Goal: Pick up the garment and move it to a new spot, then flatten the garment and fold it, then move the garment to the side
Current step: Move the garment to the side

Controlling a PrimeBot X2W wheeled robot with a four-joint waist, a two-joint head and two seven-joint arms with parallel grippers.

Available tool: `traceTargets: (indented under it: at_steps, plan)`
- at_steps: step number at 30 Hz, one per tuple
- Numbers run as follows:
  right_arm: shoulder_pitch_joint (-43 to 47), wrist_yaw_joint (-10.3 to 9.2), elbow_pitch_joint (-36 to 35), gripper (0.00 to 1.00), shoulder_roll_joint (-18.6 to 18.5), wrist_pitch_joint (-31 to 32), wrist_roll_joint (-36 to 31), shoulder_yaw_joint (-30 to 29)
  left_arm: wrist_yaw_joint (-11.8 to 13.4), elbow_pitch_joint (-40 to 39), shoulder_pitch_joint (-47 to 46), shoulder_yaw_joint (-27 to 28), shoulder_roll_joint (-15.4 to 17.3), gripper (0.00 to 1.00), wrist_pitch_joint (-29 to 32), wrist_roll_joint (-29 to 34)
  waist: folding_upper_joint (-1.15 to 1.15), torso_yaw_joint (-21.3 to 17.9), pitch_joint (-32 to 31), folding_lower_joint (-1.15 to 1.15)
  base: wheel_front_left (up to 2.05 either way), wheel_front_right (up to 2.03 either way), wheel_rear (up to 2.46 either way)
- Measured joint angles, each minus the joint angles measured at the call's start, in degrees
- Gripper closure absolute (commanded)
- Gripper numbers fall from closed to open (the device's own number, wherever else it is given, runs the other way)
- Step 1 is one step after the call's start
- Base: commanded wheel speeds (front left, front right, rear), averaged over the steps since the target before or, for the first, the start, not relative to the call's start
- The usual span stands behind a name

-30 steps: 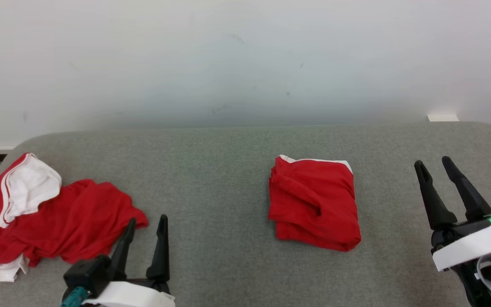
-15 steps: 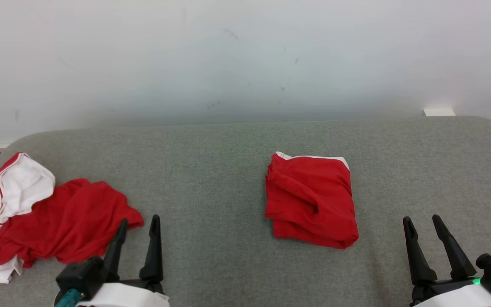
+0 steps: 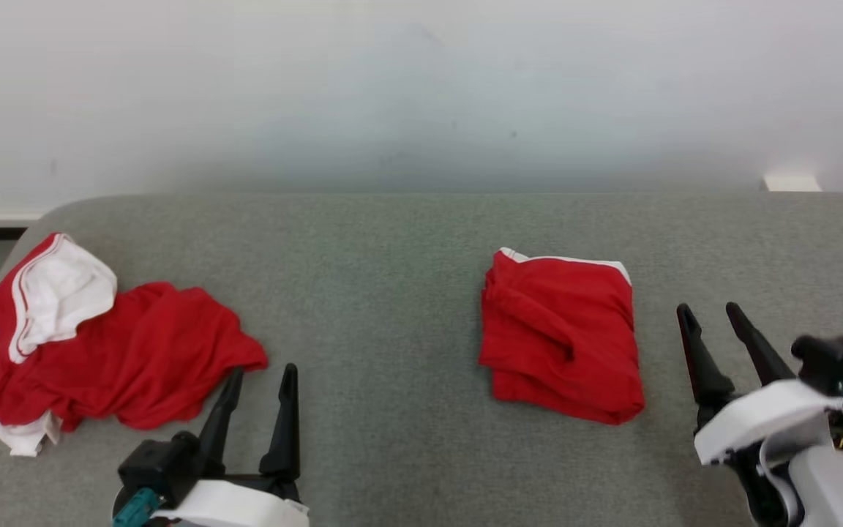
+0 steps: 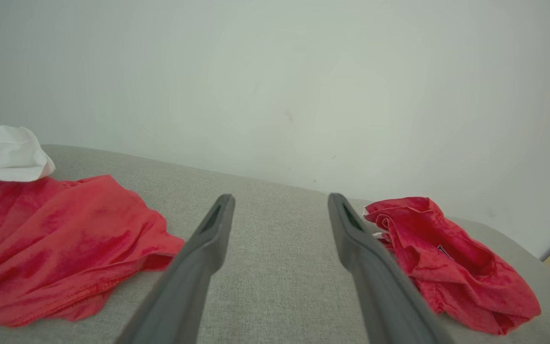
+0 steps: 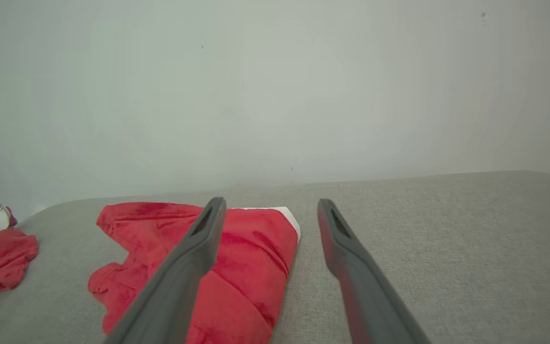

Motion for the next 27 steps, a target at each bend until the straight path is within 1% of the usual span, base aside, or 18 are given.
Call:
traceTargets:
  at_steps: [3,8,11,15,18,23,24,25,26,27]
  plan:
    - [-5.05,0.0,6.09,0.0,0.75,4.49,1.75,-1.35,-0.14,0.4,-0.28,-0.21,0.01,0.0,0.0,0.0,0.0,1.24,0.81,0.0,0.0,0.0,0.0]
    - [-12.02,0.0,16.35,0.0,1.97,14.41,3.44,-2.88,-0.58,0.67,-1.18,0.14,0.01,0.0,0.0,0.01,0.0,3.53,2.02,0.0,0.0,0.0,0.0]
    - [-14.93,0.0,22.02,0.0,2.24,19.27,3.25,-2.93,-0.58,0.67,-1.46,0.18,0.01,0.0,0.01,0.0,0.0,4.84,2.63,0.0,0.0,0.0,0.0]
    - [-17.49,0.0,27.49,0.0,2.5,22.91,1.89,-1.75,-0.51,0.65,-1.69,-0.41,0.0,0.0,0.01,-0.13,0.0,6.3,3.34,0.0,0.0,0.0,0.0]
    - [-18.21,0.0,31.54,0.0,2.63,23.87,1.33,-1.88,-0.48,0.56,-2.0,-0.52,0.01,0.0,0.0,-0.4,0.0,7.18,3.82,0.0,0.0,0.0,0.0]
    - [-19.53,0.0,34.96,0.0,3.41,25.1,2.12,-2.02,-0.48,0.48,-2.18,-0.22,0.0,0.0,0.0,-0.53,0.0,8.03,4.22,0.0,0.0,0.0,0.0]
    - [-19.58,0.0,35.16,0.16,3.46,24.86,2.43,-1.9,-0.48,0.51,-2.18,-0.13,0.01,0.0,0.0,-0.53,0.0,8.07,4.19,0.0,0.0,0.0,0.0]
    - [-19.58,0.0,35.33,0.54,3.49,24.48,2.63,-1.71,-0.49,0.52,-2.18,-0.07,0.01,0.0,0.0,-0.53,0.0,8.08,4.12,0.0,0.0,0.0,0.0]
    - [-19.57,0.0,35.39,0.73,3.49,23.97,2.74,-1.56,-0.49,0.55,-2.18,-0.04,0.0,0.0,0.0,-0.53,0.0,8.08,4.03,0.0,0.0,0.0,0.0]
    - [-19.56,0.0,35.42,1.0,3.52,23.36,3.18,-1.44,-0.49,0.59,-2.18,-0.02,0.0,0.0,0.0,-0.53,0.0,8.06,3.93,0.0,0.0,0.0,0.0]
